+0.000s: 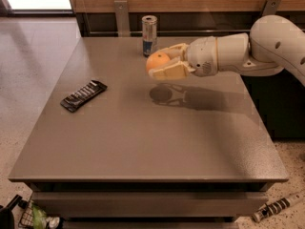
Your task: Move orange near redbull can
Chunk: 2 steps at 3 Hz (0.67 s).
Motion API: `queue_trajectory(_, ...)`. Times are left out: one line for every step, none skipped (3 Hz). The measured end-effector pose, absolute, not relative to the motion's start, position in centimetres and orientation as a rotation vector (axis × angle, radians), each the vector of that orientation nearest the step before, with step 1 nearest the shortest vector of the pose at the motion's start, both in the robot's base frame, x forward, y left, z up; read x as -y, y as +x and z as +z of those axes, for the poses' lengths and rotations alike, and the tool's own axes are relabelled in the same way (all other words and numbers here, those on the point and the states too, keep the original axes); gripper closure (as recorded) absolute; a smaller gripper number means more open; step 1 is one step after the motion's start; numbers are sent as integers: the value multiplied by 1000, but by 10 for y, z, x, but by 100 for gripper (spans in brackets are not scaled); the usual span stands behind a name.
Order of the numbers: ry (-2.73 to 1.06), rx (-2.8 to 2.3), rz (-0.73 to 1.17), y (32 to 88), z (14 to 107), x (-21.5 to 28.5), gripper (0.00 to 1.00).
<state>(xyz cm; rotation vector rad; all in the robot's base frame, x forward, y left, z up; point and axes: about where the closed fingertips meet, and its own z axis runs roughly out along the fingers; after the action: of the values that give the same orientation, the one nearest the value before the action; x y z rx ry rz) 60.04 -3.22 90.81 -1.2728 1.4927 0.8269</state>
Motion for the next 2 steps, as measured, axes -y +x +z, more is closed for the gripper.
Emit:
queue_trajectory(-1184, -1539, 778, 640, 911, 56, 100)
queue_trajectory(-994, -1662, 704, 682, 907, 102, 100)
